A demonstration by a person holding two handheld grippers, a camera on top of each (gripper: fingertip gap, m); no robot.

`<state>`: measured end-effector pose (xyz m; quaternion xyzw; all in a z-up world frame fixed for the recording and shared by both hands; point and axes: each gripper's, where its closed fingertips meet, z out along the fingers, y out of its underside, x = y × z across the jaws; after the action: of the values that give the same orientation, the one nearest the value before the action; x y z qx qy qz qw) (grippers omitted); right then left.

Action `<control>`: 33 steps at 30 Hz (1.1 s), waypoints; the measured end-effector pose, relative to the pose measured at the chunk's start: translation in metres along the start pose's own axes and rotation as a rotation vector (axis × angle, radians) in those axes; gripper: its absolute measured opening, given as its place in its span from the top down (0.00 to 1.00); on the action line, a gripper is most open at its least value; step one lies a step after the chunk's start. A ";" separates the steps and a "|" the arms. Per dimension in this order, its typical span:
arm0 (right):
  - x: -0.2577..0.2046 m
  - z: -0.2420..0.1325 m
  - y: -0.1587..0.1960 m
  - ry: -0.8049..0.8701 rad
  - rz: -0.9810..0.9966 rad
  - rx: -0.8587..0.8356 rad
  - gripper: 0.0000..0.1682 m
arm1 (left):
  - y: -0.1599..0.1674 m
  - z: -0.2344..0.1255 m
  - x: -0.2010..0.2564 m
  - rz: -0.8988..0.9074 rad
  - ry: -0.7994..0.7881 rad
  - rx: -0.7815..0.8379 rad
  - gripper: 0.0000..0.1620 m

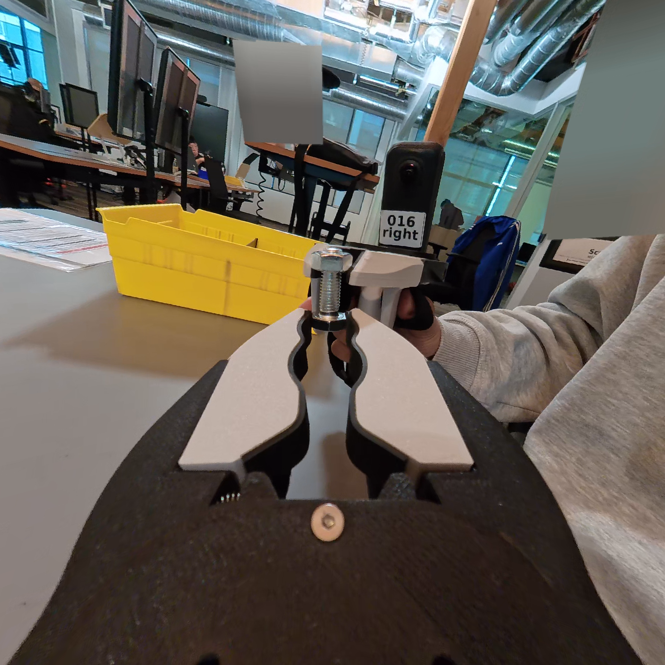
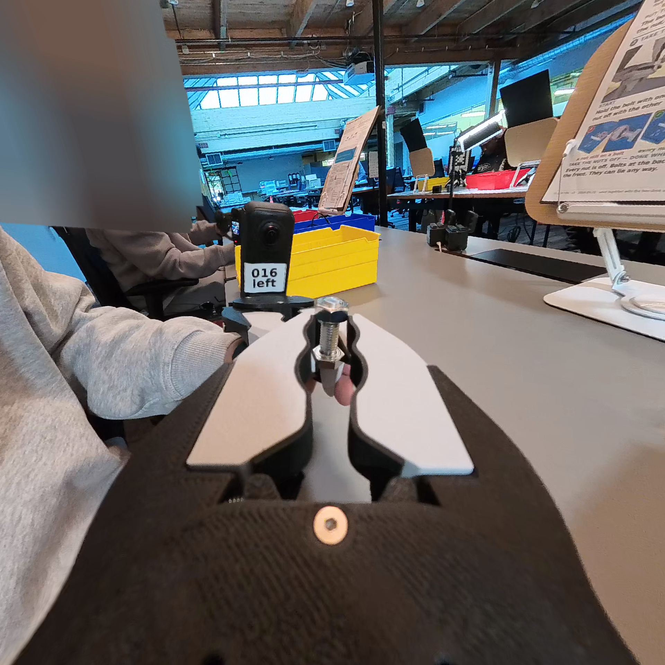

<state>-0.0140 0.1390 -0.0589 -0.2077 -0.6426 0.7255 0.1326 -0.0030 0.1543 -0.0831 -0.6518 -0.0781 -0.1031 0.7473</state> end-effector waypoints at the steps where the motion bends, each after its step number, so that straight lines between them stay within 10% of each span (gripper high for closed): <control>1: 0.001 0.000 -0.001 0.010 -0.014 0.008 0.90 | 0.000 0.000 -0.001 0.005 -0.008 0.001 0.89; 33: 0.004 -0.008 -0.019 0.035 0.016 0.126 0.85 | -0.005 -0.002 -0.001 0.003 -0.005 0.041 0.88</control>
<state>-0.0150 0.1504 -0.0415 -0.2168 -0.5915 0.7618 0.1509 -0.0054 0.1518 -0.0784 -0.6368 -0.0812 -0.0989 0.7603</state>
